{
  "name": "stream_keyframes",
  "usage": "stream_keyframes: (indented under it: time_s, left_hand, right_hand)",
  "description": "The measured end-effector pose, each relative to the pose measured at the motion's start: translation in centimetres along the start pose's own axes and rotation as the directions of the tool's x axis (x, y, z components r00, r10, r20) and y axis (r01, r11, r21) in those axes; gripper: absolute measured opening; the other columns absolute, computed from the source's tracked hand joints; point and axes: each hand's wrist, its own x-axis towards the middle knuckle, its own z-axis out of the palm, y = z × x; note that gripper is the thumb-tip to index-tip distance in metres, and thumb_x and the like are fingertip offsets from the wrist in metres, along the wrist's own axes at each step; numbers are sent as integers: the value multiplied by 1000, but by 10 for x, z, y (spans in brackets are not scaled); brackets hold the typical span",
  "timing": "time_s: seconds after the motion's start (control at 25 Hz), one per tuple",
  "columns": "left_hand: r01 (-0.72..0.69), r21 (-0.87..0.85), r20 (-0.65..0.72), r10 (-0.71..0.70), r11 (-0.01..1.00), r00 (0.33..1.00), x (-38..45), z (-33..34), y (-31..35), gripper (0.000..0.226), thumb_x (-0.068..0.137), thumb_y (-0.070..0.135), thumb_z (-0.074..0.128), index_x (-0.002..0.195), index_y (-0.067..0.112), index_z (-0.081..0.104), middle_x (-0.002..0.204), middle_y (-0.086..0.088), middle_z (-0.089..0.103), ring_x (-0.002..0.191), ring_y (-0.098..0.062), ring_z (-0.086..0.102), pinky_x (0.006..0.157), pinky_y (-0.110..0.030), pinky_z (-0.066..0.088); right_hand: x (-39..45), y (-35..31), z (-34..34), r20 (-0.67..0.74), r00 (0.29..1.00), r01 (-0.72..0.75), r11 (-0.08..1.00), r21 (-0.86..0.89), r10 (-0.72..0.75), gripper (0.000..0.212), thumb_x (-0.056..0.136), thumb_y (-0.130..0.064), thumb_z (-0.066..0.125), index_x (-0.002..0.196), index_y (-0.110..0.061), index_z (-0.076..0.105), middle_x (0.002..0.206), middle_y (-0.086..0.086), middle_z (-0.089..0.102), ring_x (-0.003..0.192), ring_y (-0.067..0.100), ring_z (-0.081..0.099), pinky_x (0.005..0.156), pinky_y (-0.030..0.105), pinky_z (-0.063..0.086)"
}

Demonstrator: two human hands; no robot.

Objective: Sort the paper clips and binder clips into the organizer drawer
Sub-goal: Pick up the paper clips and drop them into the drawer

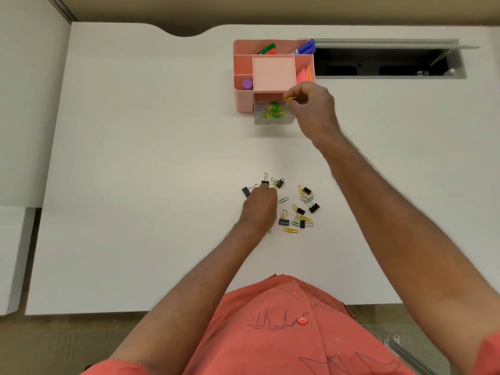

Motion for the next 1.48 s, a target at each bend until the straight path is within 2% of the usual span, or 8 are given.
stream_keyframes:
  time_s: [0.12,0.24,0.44,0.68,0.84,0.96,1.2,1.48]
  left_hand:
    - [-56,20,-11,56,998,998,-2,2,-3,28,88,-9,55,111,4,61,121,-11,53,109,-26,53,71,-30,44]
    - [-91,66,1,91,994,996,-4,0,-6,29,85,-9,58,110,7,59,117,-9,53,106,-25,54,64,-30,40]
    - [-102,79,33,100,992,994,-1,-6,-8,33,87,-11,51,115,7,55,108,-11,61,91,-28,61,60,-36,44]
    - [-59,-32,72,61,998,996,5,-12,-10,25,89,-5,50,106,5,65,104,-12,65,92,-31,64,76,-42,56]
    - [36,-270,-31,-46,962,998,13,-36,-24,14,85,10,60,92,15,72,95,0,70,87,-20,65,74,-31,53]
    - [-6,-382,-212,-82,924,974,35,-75,-29,9,86,16,67,91,21,73,93,7,67,78,-11,59,70,-26,48]
    - [-51,-269,-465,-83,962,881,101,-140,-8,16,89,26,59,98,30,72,101,10,72,91,-15,66,72,-31,53]
    - [25,-41,-428,-40,999,903,138,-137,1,27,94,21,54,113,29,73,110,5,74,100,-25,67,77,-35,52]
  right_hand:
    - [16,0,15,92,988,144,945,-295,-122,24,91,-2,60,102,-16,77,102,-2,73,97,14,67,87,30,57]
    - [22,5,25,160,975,204,900,-385,-153,29,93,0,55,106,-13,78,112,4,75,103,19,67,92,37,55]
    - [17,8,26,66,981,194,948,-254,-184,29,96,-2,52,108,-14,77,110,0,75,102,13,67,91,26,56]
    - [-53,38,12,-58,989,128,985,-113,-135,22,92,-4,56,100,-16,74,101,-5,71,93,9,66,87,23,55]
    - [-122,78,10,103,995,33,974,-223,-10,18,95,-11,59,103,-22,71,103,-8,67,94,10,64,81,27,55]
    - [-154,101,13,265,964,139,872,-469,-11,21,97,-18,62,116,-20,70,112,-2,65,108,21,57,86,36,50]
    - [-156,107,23,308,951,222,760,-610,-30,12,95,-19,62,103,-19,71,103,1,66,97,26,58,79,37,44]
    - [-146,102,28,361,929,203,706,-678,80,13,91,-21,55,99,-21,65,99,-4,62,98,21,56,80,32,40]
